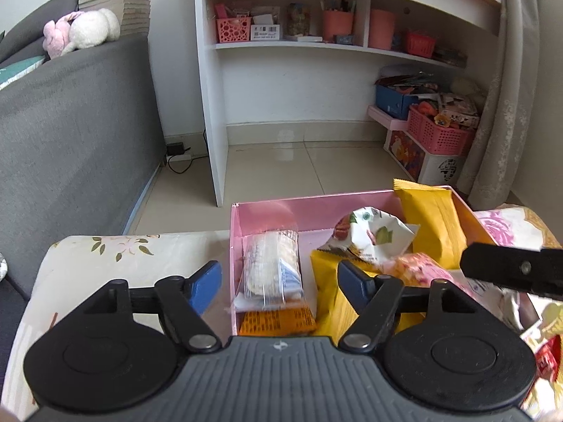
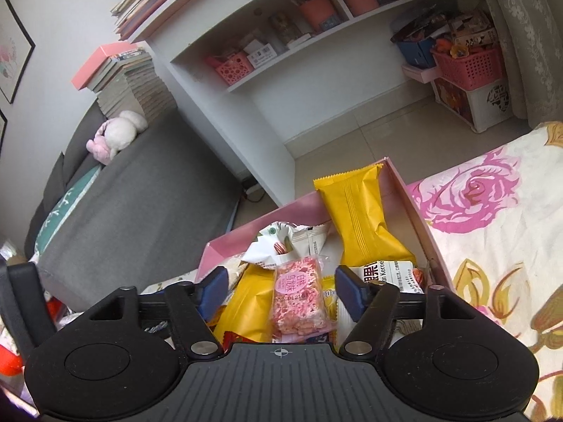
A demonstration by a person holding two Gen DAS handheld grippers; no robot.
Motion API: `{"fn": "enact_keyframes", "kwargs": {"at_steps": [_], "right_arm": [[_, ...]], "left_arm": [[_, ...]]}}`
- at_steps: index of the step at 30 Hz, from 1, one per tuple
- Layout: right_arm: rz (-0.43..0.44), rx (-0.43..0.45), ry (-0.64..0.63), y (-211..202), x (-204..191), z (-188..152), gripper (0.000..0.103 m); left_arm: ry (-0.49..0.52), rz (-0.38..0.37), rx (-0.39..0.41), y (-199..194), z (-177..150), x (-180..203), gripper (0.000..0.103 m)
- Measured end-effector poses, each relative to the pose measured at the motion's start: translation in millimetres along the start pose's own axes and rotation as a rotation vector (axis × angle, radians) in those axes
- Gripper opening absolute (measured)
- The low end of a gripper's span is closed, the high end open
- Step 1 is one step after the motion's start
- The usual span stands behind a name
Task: Organize snacks
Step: 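Carry both packs into the box and open both tools, then move both open tools back toward the remaining snacks on the bed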
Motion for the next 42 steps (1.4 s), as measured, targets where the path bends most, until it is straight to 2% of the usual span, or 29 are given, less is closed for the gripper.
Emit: {"fn": "enact_keyframes", "kwargs": {"at_steps": [10, 20, 27, 35, 42], "right_arm": [[-0.054, -0.006, -0.065, -35.1, -11.0, -12.2, 0.081], [-0.082, -0.021, -0.106, -71.5, -16.1, -25.0, 0.091], [-0.111, -0.032, -0.134, -91.4, -7.2, -41.4, 0.095], [-0.137, -0.031, -0.290, -109.6, 13.3, -66.9, 0.096], [-0.175, -0.032, -0.289, -119.0, 40.0, -68.4, 0.097]], "left_arm": [[-0.003, -0.036, -0.018, -29.9, -17.7, -1.2, 0.080], [-0.031, -0.061, -0.038, -59.9, -40.6, 1.3, 0.094], [-0.026, -0.103, -0.072, -71.7, -59.8, 9.0, 0.097], [0.052, -0.162, -0.081, -87.6, -91.9, 29.2, 0.100], [0.142, -0.219, -0.046, -97.0, -108.0, 54.6, 0.102]]}}
Point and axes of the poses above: each gripper's, at about its wrist camera, not at the fingertips, and y roughly the way its jaws point, x to its right, z to its top, the point moved 2 cm from there along y, roughly the way its jaws point, and after that the axes turned 10 degrees about y, right-handed, at the moved point
